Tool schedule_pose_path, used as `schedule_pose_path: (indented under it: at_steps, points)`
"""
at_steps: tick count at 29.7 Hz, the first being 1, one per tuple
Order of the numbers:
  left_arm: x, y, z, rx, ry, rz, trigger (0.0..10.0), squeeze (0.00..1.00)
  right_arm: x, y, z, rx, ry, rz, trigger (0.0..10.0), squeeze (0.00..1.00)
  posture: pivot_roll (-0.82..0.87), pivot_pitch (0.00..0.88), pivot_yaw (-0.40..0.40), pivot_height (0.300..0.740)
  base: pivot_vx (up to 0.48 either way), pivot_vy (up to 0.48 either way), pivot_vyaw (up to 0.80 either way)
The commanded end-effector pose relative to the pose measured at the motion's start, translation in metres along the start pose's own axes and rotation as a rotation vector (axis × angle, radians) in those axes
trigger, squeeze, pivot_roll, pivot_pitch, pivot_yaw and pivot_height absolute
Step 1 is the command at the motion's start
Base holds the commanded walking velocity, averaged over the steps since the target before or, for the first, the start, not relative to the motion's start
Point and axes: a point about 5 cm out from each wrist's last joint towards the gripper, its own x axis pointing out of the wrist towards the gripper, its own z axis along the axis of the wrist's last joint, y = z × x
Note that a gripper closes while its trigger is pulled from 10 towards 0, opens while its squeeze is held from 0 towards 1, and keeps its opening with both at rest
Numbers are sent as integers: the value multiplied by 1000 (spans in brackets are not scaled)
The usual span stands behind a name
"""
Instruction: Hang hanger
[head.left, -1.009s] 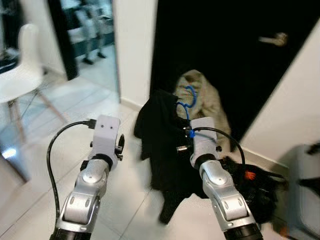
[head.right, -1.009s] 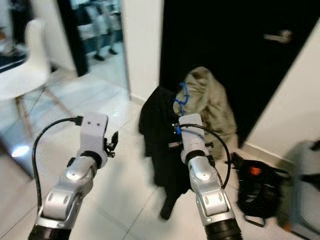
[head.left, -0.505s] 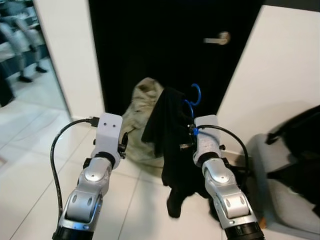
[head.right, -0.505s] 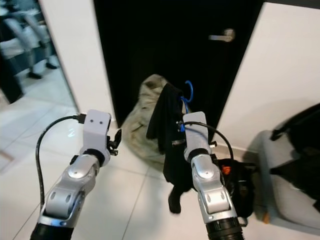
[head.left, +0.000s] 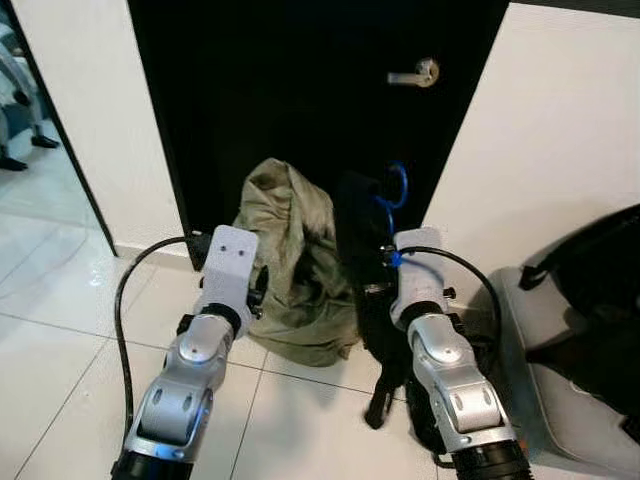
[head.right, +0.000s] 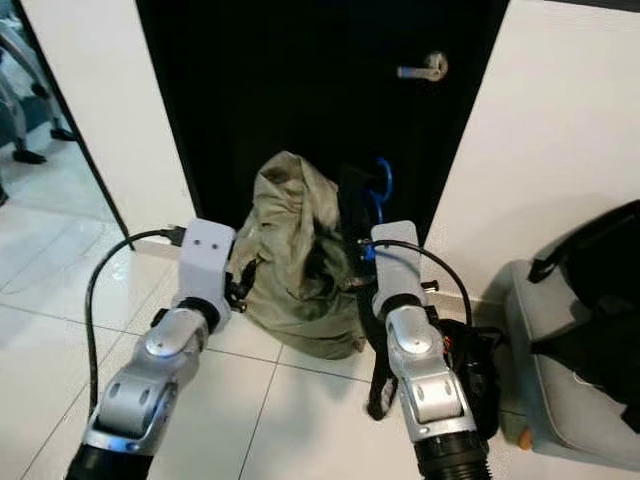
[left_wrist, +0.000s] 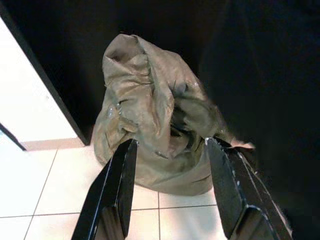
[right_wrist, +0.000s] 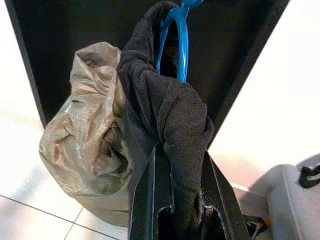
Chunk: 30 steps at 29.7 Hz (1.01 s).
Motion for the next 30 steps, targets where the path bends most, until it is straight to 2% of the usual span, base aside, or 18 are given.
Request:
schedule_pose_path:
  at_steps: [1,15,30]
  points:
    - [-3,0,-2,-10,-2,1,10000,0,0,-1,6,8,-44,-4,10000,0,-34,195,-57,740,0,0,0]
    - [-3,0,-3,-30,6,3,10000,0,0,1,5,11,-40,2,10000,0,-34,189,-58,740,0,0,0]
    - [-2,-3,-6,-22,24,-12,10000,0,0,2,5,22,-37,16,10000,0,-34,180,-59,740,0,0,-798]
